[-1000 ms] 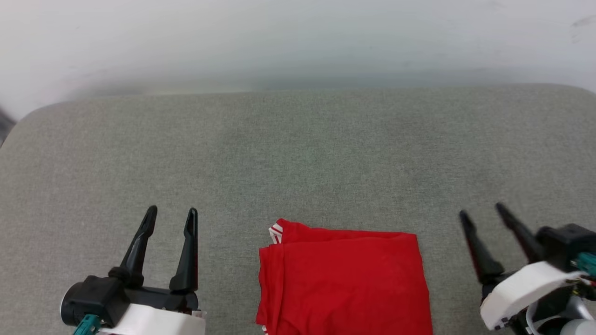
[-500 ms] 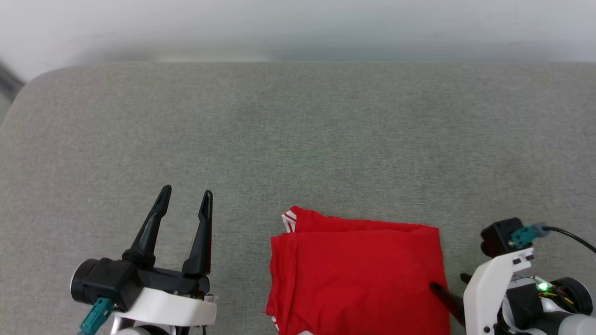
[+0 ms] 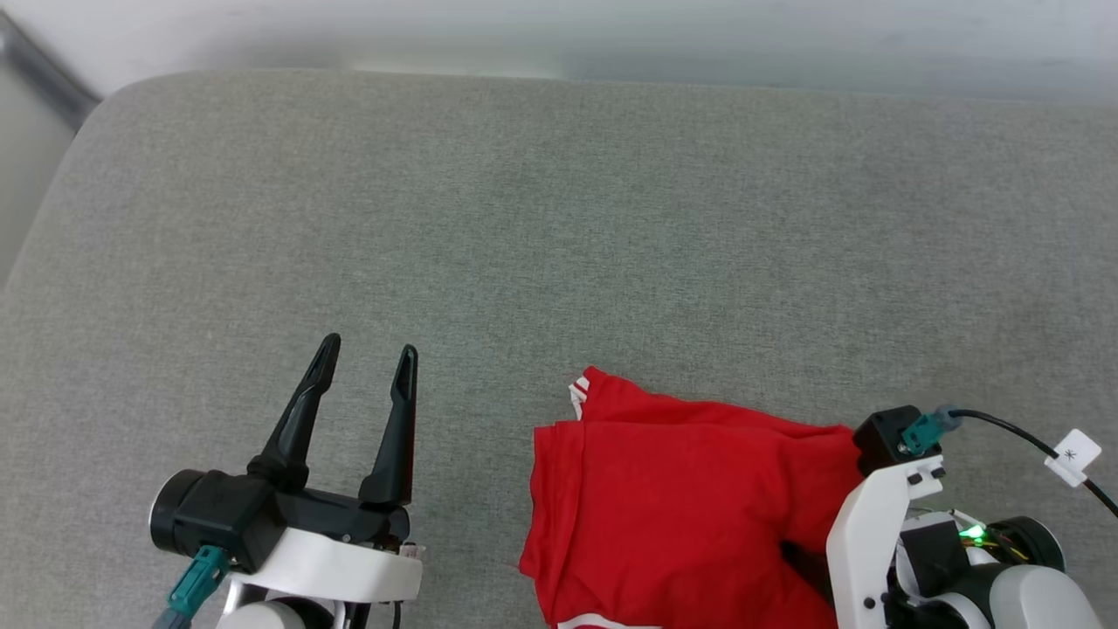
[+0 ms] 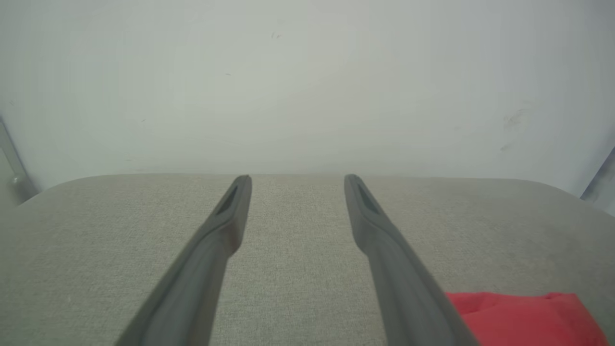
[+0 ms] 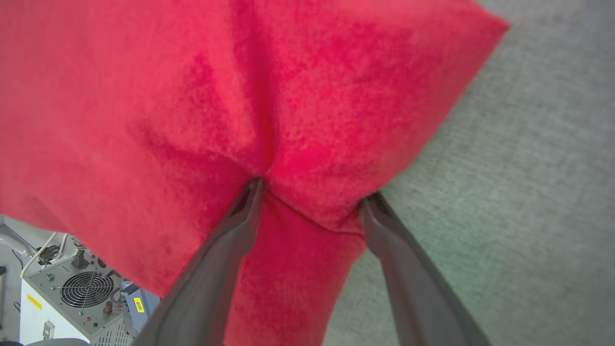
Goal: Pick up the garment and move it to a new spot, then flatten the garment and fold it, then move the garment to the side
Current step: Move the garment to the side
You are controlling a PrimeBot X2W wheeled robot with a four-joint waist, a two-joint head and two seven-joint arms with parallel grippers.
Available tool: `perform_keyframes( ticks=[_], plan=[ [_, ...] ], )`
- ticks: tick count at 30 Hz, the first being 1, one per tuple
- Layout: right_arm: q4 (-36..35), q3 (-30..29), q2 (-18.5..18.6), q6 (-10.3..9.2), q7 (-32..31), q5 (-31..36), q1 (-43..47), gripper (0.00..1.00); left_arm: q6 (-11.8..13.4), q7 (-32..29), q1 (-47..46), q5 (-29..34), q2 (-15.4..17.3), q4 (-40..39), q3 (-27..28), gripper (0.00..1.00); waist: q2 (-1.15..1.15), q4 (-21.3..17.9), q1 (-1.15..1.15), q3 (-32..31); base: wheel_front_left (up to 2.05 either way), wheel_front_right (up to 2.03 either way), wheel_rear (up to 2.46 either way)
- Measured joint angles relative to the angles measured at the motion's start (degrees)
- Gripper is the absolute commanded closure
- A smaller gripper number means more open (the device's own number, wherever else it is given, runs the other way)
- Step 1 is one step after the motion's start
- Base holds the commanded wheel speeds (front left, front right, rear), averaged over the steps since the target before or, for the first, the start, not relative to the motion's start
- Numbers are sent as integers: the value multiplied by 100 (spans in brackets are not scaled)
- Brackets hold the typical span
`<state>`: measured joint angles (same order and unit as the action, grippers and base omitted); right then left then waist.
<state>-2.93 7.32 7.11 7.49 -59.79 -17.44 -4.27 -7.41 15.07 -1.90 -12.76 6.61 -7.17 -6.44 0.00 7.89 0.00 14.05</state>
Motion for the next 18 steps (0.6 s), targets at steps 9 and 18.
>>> perform_keyframes(
  ticks=[9, 18],
  plan=[
    [420, 420, 102, 1, 286, 129, -228, 100, 0, 0, -57, 19, 18, 11, -55, 0, 0, 4, 0, -35, 0, 0, 0],
    [86, 1530, 1348, 3, 330, 500, -917, 100, 0, -1, 43, 33, -41, -48, -92, 0, 0, -575, 0, -133, 0, 0, 0]
  ],
)
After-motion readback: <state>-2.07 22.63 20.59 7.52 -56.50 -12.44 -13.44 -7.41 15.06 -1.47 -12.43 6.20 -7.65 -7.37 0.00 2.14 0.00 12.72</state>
